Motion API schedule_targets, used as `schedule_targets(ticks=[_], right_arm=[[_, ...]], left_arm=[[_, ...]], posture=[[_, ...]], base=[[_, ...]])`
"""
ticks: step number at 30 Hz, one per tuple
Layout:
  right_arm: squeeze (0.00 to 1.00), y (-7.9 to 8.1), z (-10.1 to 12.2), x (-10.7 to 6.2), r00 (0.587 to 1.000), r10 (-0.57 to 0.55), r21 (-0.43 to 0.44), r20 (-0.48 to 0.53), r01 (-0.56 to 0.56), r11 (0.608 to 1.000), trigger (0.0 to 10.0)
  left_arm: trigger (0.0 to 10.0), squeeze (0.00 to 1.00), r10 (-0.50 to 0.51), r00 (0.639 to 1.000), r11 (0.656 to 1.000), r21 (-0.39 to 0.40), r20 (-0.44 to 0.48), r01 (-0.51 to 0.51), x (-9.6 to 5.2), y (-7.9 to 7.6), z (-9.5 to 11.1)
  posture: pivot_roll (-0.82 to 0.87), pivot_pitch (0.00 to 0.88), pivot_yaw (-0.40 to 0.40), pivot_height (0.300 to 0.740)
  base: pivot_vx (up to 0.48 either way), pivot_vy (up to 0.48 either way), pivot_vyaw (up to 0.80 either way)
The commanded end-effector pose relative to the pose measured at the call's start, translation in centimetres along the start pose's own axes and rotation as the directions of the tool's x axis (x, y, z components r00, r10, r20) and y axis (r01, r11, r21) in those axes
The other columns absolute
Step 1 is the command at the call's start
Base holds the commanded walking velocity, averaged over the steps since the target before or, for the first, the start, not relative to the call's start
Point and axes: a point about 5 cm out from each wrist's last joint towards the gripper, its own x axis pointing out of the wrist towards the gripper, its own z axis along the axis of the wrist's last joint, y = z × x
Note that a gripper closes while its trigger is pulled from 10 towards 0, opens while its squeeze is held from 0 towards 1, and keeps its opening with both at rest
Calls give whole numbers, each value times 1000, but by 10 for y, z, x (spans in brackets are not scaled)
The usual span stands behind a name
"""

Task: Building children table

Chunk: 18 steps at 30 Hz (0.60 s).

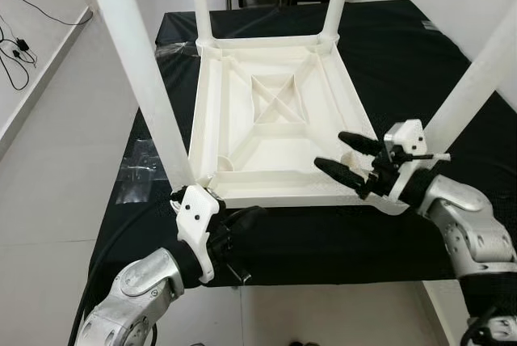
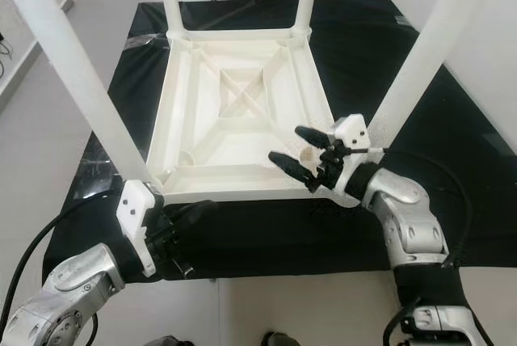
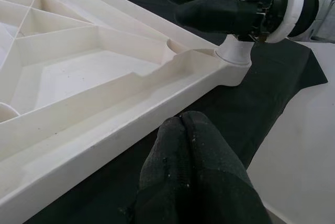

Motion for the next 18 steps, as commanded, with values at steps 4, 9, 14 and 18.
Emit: schedule_targets(ticks=[4,9,14,18], right_arm=[[0,2,-4,-1,1000,-6,16,5,5,1000,10000],[0,35,-9,-5,991,120,108,50,-125,986,10000],[0,59,-15,-21,978,204,174,51,-210,962,10000],[0,65,-17,-33,970,241,198,38,-243,950,10000]], left_arm=[[10000,0,26,1000,1000,-4,-9,-26,1,1,-2],[10000,0,148,989,988,32,26,-148,3,17,-1],[10000,0,170,985,985,25,28,-171,0,22,-3],[10000,0,159,987,987,15,21,-159,-1,21,-6]], posture=[[22,146,-8,740],[-9,150,-2,740],[-26,149,9,740],[-34,146,15,740]], base=[[0,0,0],[0,0,0],[0,0,0],[0,0,0]])
